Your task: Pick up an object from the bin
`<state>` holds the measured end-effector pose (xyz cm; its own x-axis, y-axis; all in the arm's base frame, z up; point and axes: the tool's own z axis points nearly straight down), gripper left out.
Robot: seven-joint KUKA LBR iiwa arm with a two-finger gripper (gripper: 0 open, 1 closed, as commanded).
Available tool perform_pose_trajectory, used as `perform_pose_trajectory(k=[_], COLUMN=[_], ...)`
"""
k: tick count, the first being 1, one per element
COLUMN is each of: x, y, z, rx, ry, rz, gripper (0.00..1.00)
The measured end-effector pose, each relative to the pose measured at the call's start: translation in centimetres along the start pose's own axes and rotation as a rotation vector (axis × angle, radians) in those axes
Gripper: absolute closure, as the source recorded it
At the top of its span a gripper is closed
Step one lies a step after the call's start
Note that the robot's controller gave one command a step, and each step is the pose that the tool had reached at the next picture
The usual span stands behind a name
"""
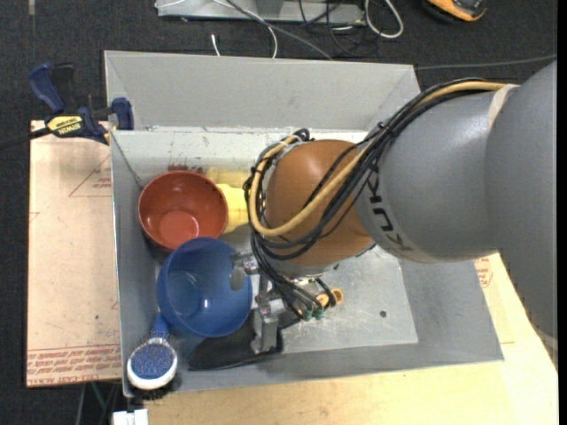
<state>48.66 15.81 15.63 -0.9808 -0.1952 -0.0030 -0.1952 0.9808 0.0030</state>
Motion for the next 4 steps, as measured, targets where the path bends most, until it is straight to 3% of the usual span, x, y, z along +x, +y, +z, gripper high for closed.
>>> perform_pose_trajectory(k=[1, 2, 3, 4], x=[-2.0, -1.5, -1.6, -1.8], y=[5.7, 5.5, 5.8, 7.5], z=[8.4, 6.8, 6.9, 5.1], rx=[0.008, 0.001, 0.004, 0.003], ry=[0.003, -0.009, -0.009, 0.002], rz=[-0.131, -0.080, -0.119, -0.097], gripper=[0.00, 0.00, 0.00, 1.00])
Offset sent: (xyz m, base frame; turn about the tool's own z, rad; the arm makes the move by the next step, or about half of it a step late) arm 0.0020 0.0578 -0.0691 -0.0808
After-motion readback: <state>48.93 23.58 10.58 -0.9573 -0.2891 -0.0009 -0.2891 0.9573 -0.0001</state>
